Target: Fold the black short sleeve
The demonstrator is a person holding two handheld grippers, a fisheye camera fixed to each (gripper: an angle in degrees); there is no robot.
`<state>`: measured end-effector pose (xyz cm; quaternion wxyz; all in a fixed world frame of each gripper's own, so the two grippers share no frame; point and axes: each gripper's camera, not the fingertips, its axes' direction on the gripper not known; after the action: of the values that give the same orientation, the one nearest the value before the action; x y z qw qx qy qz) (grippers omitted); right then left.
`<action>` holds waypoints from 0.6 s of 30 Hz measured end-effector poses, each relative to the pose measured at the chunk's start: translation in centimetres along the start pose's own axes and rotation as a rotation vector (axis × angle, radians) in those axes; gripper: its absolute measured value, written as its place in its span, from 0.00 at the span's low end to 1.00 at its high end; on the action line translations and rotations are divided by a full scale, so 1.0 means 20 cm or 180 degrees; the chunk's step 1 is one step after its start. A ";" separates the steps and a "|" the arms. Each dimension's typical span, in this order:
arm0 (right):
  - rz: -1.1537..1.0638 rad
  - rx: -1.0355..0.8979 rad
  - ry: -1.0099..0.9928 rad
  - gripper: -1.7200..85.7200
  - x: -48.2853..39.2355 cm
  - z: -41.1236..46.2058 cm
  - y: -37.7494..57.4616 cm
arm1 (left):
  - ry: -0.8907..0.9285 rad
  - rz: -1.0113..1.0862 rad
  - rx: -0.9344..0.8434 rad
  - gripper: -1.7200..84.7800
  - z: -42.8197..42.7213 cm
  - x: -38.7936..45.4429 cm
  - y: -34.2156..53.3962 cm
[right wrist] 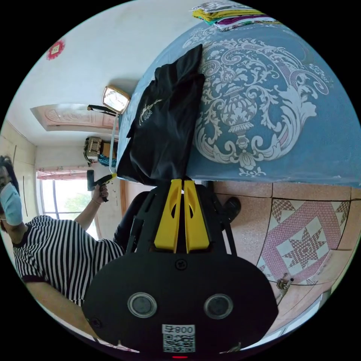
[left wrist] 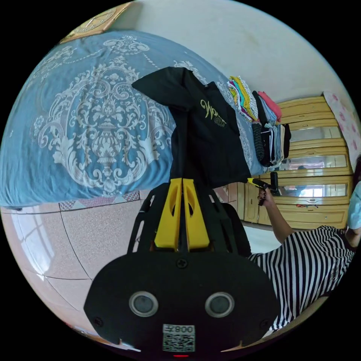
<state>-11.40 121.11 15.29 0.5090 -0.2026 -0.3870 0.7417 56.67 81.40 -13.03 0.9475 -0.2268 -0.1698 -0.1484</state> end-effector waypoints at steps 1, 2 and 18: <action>0.0031 -0.0015 -0.0004 0.03 0.01 -0.01 0.03 | 0.0042 -0.0065 -0.0043 0.02 -0.01 -0.02 0.04; 0.0036 -0.0007 -0.0011 0.03 0.01 -0.02 0.04 | 0.0094 -0.0166 -0.0094 0.02 -0.01 -0.05 0.08; 0.0154 0.0198 0.0026 0.02 -0.15 -0.20 0.29 | 0.1031 -0.0214 0.0016 0.02 -0.36 -0.04 0.19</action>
<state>-10.85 118.73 7.96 0.4985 -0.1990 -0.3566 0.7647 59.05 81.38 -20.83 0.9575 -0.1917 -0.0227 -0.2142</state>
